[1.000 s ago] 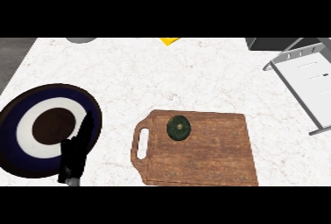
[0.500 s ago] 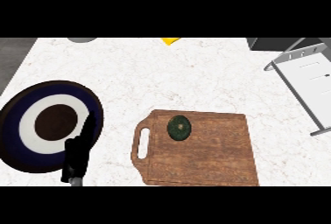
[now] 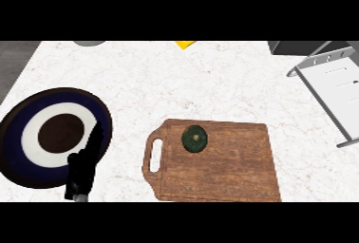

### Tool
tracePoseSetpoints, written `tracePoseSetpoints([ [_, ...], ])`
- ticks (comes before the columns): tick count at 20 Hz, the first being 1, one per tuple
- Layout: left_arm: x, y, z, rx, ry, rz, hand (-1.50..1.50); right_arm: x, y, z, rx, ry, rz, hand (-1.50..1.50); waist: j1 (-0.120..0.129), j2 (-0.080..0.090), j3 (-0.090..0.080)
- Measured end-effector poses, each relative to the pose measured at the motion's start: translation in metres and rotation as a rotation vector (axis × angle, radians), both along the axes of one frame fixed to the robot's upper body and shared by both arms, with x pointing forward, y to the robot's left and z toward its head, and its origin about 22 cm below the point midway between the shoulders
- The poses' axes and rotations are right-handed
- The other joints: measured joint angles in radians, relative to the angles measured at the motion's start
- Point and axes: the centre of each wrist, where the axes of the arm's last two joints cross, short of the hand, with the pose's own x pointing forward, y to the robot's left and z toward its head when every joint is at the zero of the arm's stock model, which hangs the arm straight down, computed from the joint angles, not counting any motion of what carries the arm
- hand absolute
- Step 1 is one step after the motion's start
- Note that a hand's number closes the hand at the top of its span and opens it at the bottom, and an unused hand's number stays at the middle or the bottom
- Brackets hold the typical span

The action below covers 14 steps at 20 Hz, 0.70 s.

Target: Pick the cupcake from the cutting board and place it in the tiered basket

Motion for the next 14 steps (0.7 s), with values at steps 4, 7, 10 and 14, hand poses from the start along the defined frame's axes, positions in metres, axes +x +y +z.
tracePoseSetpoints([
  [4, 0.001, 0.005, -0.001, 0.0, -0.001, -0.001, 0.0, 0.019, -0.009, -0.02, 0.017, 0.027, -0.028, 1.5, 0.0, 0.001, 0.0],
  [7, 0.003, 0.003, 0.001, -0.004, 0.003, 0.005, 0.0, 0.029, -0.016, -0.029, 0.033, 0.023, -0.04, 1.5, 0.0, 0.001, 0.0],
  [10, 0.007, -0.002, 0.0, -0.004, 0.007, 0.007, 0.0, 0.037, -0.015, -0.052, 0.082, -0.028, -0.038, 1.5, -0.002, 0.001, 0.001],
  [14, 0.003, 0.001, -0.002, -0.003, -0.008, 0.006, 0.0, 0.039, -0.023, -0.069, 0.222, -0.153, -0.031, -1.5, 0.001, 0.002, 0.002],
])
